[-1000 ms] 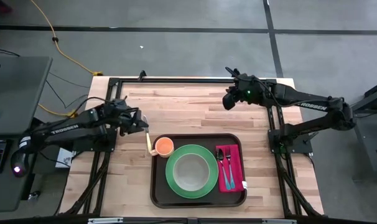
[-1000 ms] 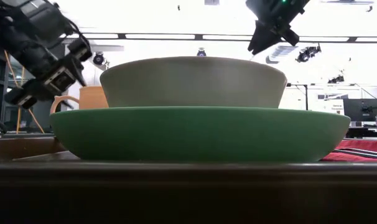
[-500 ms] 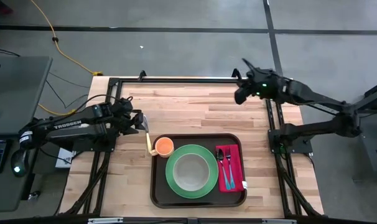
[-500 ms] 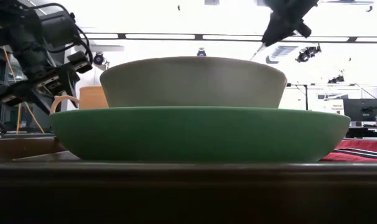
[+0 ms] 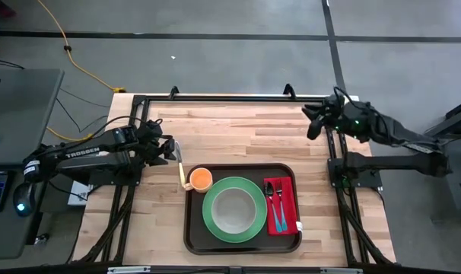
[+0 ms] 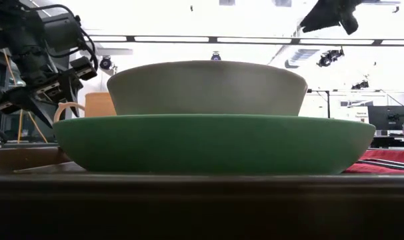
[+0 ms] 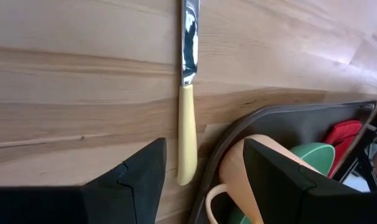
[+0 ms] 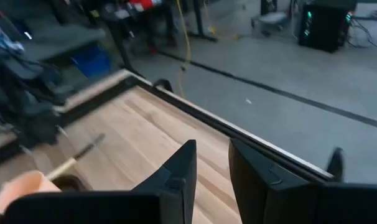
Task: Set up tray
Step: Put the yellow table knife on top of the red napkin to the right of the blue fork on the black tray
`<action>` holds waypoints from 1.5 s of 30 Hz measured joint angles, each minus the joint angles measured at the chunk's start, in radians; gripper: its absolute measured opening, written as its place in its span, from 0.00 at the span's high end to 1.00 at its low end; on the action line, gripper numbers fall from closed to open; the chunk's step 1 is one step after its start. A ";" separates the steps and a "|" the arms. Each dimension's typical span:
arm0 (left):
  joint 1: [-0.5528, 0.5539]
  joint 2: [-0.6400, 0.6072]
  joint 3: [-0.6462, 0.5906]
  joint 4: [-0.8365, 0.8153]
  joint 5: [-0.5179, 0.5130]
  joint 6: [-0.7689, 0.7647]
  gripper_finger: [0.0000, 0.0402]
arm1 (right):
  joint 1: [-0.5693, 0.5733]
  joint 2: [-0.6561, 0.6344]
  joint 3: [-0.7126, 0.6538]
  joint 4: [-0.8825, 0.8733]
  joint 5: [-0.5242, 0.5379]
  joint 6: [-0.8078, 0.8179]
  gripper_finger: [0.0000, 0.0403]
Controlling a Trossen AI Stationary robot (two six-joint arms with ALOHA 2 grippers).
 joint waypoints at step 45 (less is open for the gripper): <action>0.000 0.176 0.000 0.097 0.084 -0.125 0.39 | 0.022 -0.489 -0.765 0.545 -0.120 0.134 0.82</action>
